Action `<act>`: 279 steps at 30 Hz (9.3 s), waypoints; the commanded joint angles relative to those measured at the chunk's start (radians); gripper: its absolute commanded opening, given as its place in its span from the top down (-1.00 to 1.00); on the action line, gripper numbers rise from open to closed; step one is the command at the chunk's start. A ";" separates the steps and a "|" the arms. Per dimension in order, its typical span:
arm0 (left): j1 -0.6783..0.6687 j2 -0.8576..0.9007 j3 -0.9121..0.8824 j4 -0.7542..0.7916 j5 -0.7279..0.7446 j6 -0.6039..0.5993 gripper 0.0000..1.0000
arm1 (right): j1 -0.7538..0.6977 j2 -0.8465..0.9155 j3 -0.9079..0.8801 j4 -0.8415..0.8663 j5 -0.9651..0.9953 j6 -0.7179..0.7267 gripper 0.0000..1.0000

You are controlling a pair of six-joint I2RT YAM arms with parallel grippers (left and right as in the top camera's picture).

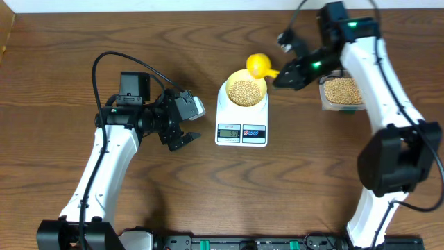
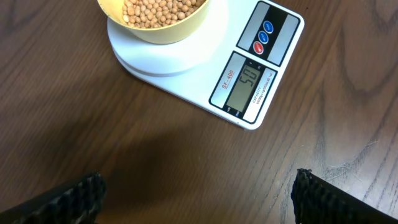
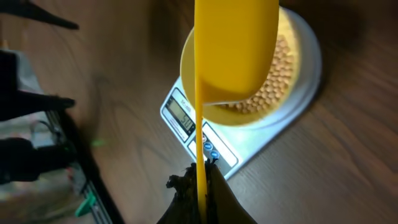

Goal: Scoop item into bowl and weigh 50g on scale

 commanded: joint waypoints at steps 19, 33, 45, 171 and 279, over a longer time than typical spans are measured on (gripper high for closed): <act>0.003 -0.013 0.003 -0.004 0.016 -0.009 -0.95 | -0.422 -0.178 0.026 -0.290 0.032 -0.086 0.98; 0.003 -0.013 0.003 -0.004 0.016 -0.009 -0.95 | -0.404 -0.177 -0.037 -0.200 0.554 0.048 0.97; 0.003 -0.013 0.003 -0.004 0.016 -0.009 -0.95 | -0.159 -0.177 -0.166 -0.060 0.988 0.199 0.98; 0.003 -0.013 0.003 -0.004 0.016 -0.009 -0.95 | -0.318 -1.380 -0.900 0.689 0.632 0.381 -0.99; 0.009 -0.024 0.003 0.136 -0.174 -0.340 -0.95 | -0.144 -2.023 -1.899 1.225 0.709 0.367 -0.98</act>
